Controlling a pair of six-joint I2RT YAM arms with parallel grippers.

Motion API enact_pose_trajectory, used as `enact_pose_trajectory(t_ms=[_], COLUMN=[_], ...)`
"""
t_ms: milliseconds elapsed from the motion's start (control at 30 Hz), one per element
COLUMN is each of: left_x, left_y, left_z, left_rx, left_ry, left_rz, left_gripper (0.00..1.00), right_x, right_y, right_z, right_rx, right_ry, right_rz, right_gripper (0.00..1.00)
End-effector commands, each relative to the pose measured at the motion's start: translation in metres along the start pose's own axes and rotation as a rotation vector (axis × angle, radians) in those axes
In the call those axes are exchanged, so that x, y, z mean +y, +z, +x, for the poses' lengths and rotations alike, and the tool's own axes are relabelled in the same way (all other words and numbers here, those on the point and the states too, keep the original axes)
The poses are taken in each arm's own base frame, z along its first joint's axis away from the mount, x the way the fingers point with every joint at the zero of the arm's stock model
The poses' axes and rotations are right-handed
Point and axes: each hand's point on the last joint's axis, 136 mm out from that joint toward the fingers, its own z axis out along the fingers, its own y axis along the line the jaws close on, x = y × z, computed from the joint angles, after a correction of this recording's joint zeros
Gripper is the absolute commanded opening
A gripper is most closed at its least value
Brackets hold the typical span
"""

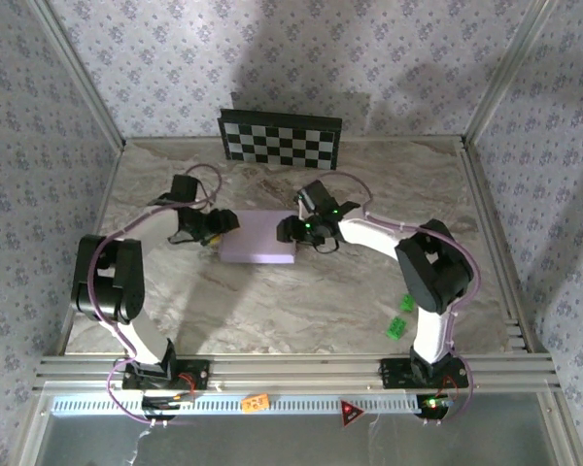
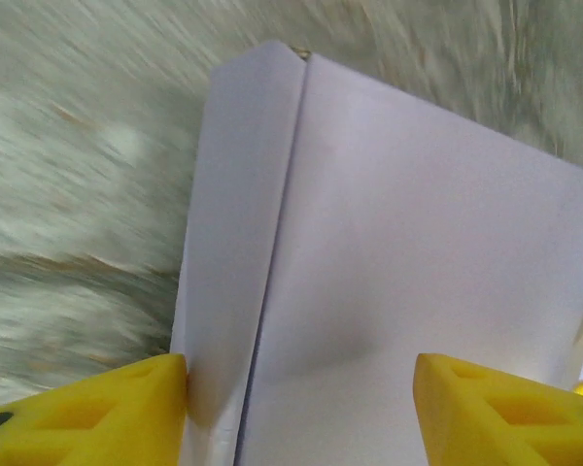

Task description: Fold the paper box

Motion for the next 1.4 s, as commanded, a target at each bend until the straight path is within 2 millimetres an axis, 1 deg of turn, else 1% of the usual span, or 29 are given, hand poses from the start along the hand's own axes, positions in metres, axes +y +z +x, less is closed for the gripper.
enact_pose_trajectory(t_ms=[0,100,233,300,333,367,467,567,700,833,967,1100,1233,1300,1367], left_x=[-0.010,0.010,0.035,0.051,0.056,0.064,0.081,0.098,0.125,0.146,0.163,0.180,0.188,0.191,0.194], left_y=[-0.030,-0.043,-0.059,-0.067,-0.069,-0.072,-0.074,-0.070,-0.066,-0.064,-0.056,-0.042,-0.034,-0.033,-0.033], left_z=[-0.027,-0.057,-0.093,-0.113,-0.120,-0.129,-0.151,-0.169,-0.186,-0.199,-0.206,-0.208,-0.210,-0.211,-0.210], left_rx=[-0.068,-0.129,-0.197,-0.234,-0.245,-0.264,-0.293,-0.310,-0.338,-0.356,-0.350,-0.322,-0.320,-0.319,-0.317], left_ry=[0.020,-0.030,-0.083,-0.121,-0.135,-0.157,-0.186,-0.212,-0.271,-0.322,-0.364,-0.400,-0.423,-0.427,-0.436], left_rz=[0.071,0.056,0.039,0.030,0.028,0.019,-0.001,-0.039,-0.065,-0.070,-0.069,-0.074,-0.067,-0.070,-0.079], left_gripper=[0.63,0.63,0.63,0.63,0.63,0.63,0.63,0.63,0.63,0.63,0.63,0.63,0.64,0.63,0.64], right_x=[0.072,0.104,0.141,0.159,0.167,0.174,0.191,0.203,0.201,0.196,0.189,0.179,0.171,0.167,0.168], right_y=[0.010,0.028,0.056,0.069,0.074,0.078,0.096,0.112,0.130,0.149,0.166,0.179,0.194,0.196,0.195], right_z=[-0.039,-0.057,-0.077,-0.087,-0.090,-0.095,-0.105,-0.108,-0.115,-0.119,-0.115,-0.113,-0.109,-0.110,-0.110], right_rx=[-0.135,-0.194,-0.278,-0.330,-0.355,-0.385,-0.445,-0.491,-0.555,-0.558,-0.544,-0.532,-0.508,-0.506,-0.507], right_ry=[-0.037,-0.034,-0.023,-0.012,-0.011,-0.010,-0.016,-0.051,-0.066,-0.068,-0.086,-0.092,-0.098,-0.094,-0.097], right_rz=[-0.178,-0.249,-0.335,-0.386,-0.409,-0.426,-0.448,-0.454,-0.398,-0.370,-0.343,-0.314,-0.294,-0.280,-0.283], right_gripper=[0.56,0.55,0.53,0.51,0.51,0.51,0.51,0.53,0.54,0.55,0.57,0.59,0.60,0.62,0.64])
